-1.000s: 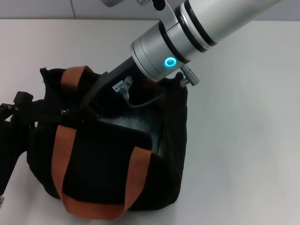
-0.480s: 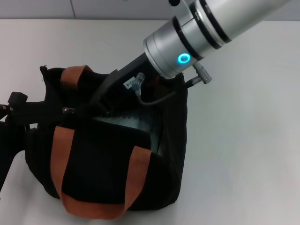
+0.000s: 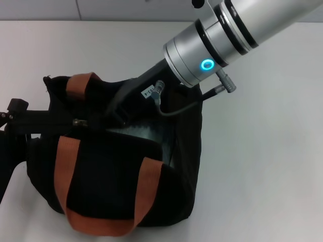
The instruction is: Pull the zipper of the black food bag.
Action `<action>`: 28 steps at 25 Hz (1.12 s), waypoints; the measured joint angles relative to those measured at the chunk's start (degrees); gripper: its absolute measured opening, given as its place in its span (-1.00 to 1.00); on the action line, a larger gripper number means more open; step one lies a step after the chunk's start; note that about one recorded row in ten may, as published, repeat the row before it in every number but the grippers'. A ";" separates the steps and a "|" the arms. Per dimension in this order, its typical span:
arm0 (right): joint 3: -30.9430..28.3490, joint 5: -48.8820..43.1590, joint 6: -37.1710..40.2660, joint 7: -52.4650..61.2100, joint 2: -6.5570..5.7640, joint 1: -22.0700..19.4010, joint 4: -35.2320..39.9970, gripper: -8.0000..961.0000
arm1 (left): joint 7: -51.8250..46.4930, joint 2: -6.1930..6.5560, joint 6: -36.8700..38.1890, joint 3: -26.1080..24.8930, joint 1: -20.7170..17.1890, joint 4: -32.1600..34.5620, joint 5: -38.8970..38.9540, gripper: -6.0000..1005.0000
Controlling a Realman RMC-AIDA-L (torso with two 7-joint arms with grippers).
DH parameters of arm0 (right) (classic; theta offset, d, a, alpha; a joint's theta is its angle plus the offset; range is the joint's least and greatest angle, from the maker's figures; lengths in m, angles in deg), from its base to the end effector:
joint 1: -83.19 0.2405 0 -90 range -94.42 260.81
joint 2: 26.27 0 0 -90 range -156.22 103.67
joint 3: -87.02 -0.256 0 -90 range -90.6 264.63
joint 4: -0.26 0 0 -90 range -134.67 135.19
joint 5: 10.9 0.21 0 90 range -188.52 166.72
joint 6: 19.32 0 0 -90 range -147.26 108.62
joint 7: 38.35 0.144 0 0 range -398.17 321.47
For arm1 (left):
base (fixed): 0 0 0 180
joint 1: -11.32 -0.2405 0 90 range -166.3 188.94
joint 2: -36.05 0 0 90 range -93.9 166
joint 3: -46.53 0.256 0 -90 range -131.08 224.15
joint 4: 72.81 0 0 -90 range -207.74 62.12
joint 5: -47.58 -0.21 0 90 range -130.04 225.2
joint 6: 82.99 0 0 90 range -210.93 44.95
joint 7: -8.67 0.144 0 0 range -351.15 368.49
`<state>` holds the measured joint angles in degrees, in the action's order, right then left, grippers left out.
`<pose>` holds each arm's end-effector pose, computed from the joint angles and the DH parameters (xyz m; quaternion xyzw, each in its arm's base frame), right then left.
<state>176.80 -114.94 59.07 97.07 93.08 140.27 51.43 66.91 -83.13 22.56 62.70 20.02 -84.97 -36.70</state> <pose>0.0299 0.3502 -0.0902 0.9698 -0.2234 -0.0387 0.0899 -0.3200 0.1767 -0.0199 -0.6604 0.2417 -0.0536 0.7089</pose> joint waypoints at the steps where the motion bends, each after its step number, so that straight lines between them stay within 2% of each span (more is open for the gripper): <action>1: 0.00 0.00 0.00 0.00 0.00 0.00 0.00 -0.99 | 0.00 0.00 0.00 0.00 0.00 0.00 0.00 -0.97; 6: -1.85 -1.81 2.70 1.50 -0.03 -1.93 0.93 -0.99 | -0.03 0.00 -0.16 0.00 0.00 -0.06 0.01 -0.97; 9: -3.00 -3.13 4.99 2.59 -0.07 -4.19 3.21 -0.99 | -0.04 0.00 -0.34 -0.08 0.00 -0.05 0.00 -0.97; 10: -3.65 -4.33 6.88 3.59 -0.13 -6.11 5.25 -0.99 | -0.04 0.00 -0.35 -0.46 0.00 -0.12 -0.02 -0.97; 11: -3.65 -4.33 6.88 3.59 -0.13 -6.11 5.25 -0.99 | -0.04 0.00 -0.35 -0.46 0.00 -0.12 -0.02 -0.97; 14: -5.22 -6.73 10.15 5.41 -0.15 -11.15 9.50 -0.99 | -0.05 0.00 -0.37 -1.27 0.00 -0.37 -0.04 -0.97; 15: -7.64 -7.28 12.15 5.70 -0.12 -15.08 12.77 -0.99 | -0.05 -0.01 -0.38 -1.40 0.01 -0.40 -0.04 -0.97; 16: -7.64 -7.28 12.15 5.70 -0.12 -15.08 12.77 -0.99 | -0.07 0.00 -0.40 -1.46 0.02 -0.41 -0.02 -0.97; 19: -12.88 -7.26 15.49 5.25 -0.06 -21.35 18.54 -0.99 | -0.13 0.01 -0.52 -1.48 0.18 -0.46 -0.05 -0.97; 20: -16.15 -6.96 16.87 4.30 -0.03 -25.03 21.51 -0.99 | -0.15 0.00 -0.60 -1.48 0.34 -0.50 -0.16 -0.97; 21: -16.15 -6.96 16.87 4.30 -0.03 -25.03 21.51 -0.99 | -0.15 0.00 -0.60 -1.48 0.34 -0.50 -0.16 -0.97; 25: -22.96 -4.34 19.76 0.99 0.03 -30.89 23.81 -0.99 | -0.15 0.01 -0.66 -1.23 0.60 -0.76 -0.27 -0.97; 28: -28.03 -0.82 21.28 -2.90 -0.03 -33.20 22.40 -0.99 | -0.15 0.01 -0.84 -0.96 0.78 -1.15 -0.31 -0.97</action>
<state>148.78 -115.76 80.35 94.17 93.04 107.07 73.83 66.76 -83.13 21.73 61.73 20.80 -86.12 -37.01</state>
